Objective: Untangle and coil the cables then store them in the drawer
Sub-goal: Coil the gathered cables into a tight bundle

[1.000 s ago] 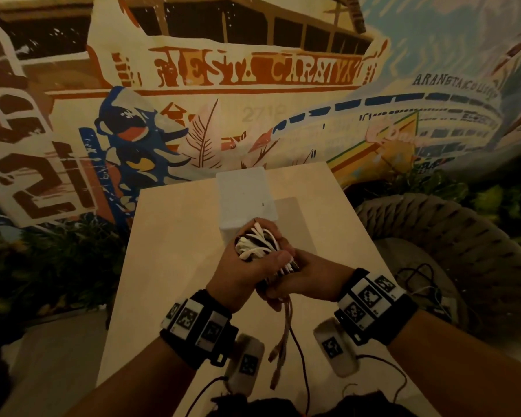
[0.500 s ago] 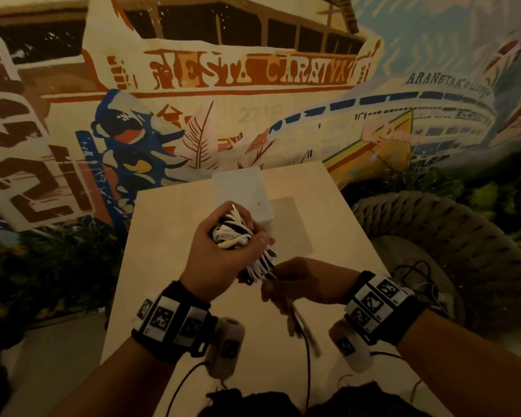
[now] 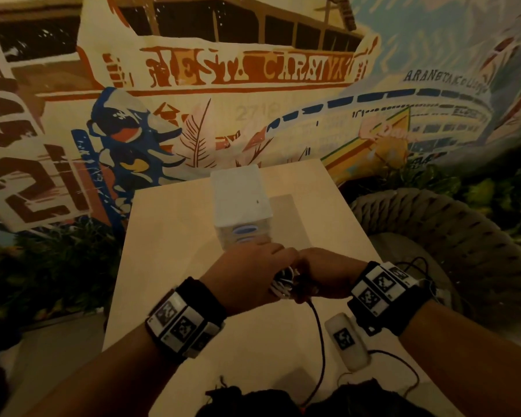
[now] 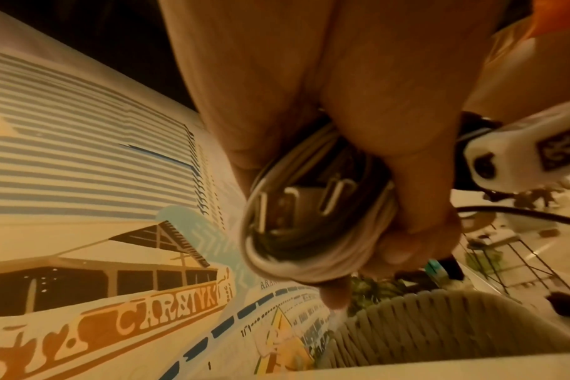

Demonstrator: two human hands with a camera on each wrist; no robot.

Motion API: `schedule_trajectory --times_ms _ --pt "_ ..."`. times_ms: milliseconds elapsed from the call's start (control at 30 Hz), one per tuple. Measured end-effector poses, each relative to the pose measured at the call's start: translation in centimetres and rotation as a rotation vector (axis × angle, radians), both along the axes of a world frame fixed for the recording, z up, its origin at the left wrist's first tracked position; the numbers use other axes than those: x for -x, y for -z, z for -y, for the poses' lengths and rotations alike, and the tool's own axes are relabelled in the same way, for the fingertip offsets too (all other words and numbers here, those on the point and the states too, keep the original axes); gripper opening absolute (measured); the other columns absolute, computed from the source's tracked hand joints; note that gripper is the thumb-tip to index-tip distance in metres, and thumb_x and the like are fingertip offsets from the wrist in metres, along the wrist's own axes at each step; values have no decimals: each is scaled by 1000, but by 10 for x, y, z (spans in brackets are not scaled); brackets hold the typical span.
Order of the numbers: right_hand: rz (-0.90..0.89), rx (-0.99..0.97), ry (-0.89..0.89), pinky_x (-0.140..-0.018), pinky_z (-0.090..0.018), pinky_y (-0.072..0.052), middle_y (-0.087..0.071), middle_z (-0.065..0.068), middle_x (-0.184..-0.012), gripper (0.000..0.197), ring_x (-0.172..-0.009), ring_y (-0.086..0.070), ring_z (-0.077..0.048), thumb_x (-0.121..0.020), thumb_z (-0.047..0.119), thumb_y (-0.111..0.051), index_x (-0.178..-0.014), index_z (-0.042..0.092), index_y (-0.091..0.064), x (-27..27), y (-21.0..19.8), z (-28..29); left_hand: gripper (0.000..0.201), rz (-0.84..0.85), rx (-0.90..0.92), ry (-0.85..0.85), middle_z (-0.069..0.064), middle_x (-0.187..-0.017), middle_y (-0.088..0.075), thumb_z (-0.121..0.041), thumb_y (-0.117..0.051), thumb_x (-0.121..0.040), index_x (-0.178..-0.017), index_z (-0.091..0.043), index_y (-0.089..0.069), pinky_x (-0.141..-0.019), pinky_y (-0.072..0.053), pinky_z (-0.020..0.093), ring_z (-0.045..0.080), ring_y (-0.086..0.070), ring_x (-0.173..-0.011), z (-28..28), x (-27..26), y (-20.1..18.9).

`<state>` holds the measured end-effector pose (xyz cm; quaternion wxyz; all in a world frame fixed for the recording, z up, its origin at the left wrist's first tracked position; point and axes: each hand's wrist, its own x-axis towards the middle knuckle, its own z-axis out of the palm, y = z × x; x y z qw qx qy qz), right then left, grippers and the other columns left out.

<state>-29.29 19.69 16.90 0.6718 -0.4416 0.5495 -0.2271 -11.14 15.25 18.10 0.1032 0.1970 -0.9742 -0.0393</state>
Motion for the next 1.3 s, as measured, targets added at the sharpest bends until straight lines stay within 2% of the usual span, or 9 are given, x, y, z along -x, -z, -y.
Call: schedule_trajectory --times_ms 100,200,300,367,433,633,800,1000,1300 --pt "66 -64 112 -64 -37 -52 -68 -23 -87 26 -62 -63 -27 -99 9 -41 -98 -4 -63 1 1 6 51 82 55 -4 2 -104 -70 -40 -82 -78 -120 -19 -60 -80 -59 40 23 -64 -94 4 2 8" --pt "215 -131 119 -72 -42 -51 -68 -12 -68 42 -63 -66 -26 -95 17 -33 -77 7 -70 7 -5 8 68 131 71 7 3 -109 -67 -38 -82 -78 -131 -19 -44 -83 -57 43 25 -61 -96 3 3 15" --pt "333 -163 59 -75 -43 -49 -66 -8 -65 41 -62 -66 -23 -82 17 -39 -60 14 -74 13 -13 6 68 46 39 -12 5 -108 -63 -35 -86 -73 -120 -19 -40 -77 -58 39 25 -62 -92 -4 3 17" --pt "381 -188 -27 -78 -43 -51 -71 -13 -84 27 -75 -68 -25 -69 19 -53 -79 10 -76 16 -10 7 62 9 5 -60 5 -105 -60 -35 -86 -72 -111 -20 -40 -74 -57 38 25 -61 -89 -6 4 18" --pt "275 -172 -167 -79 -35 -54 -71 -12 -98 32 -86 -67 -22 -69 20 -63 -98 9 -72 14 -3 9 52 -3 -9 -83 4 -103 -57 -36 -81 -76 -107 -18 -44 -75 -55 38 24 -58 -89 -6 5 22" --pt "-181 23 -314 -70 -25 -52 -69 -9 -91 15 -76 -61 -13 -85 5 -73 -99 -1 -72 -7 4 13 46 -3 -13 -105 4 -99 -55 -41 -74 -80 -107 -16 -46 -69 -48 32 17 -48 -80 -8 4 34" --pt "-93 -21 -323 -69 -27 -49 -66 -12 -89 11 -76 -59 -19 -91 7 -60 -95 1 -69 -8 8 8 74 -35 -141 -79 0 -107 -51 -46 -86 -64 -115 -22 -39 -64 -37 22 7 -36 -80 -10 -2 25" --pt "30 -57 -196 -68 -25 -51 -65 -16 -101 22 -81 -63 -18 -90 -1 -57 -110 3 -66 1 3 9 86 130 -122 -107 -2 -140 -49 -60 -74 -78 -146 -35 -29 -104 -47 37 22 -51 -126 3 -21 17" --pt "-33 -81 -290 -69 -27 -52 -70 -8 -87 15 -82 -69 -17 -90 15 -72 -101 4 -69 -5 7 5 65 253 -138 -59 5 -132 -48 -59 -43 -96 -145 -17 -35 -94 -52 38 24 -51 -114 -10 -16 27"
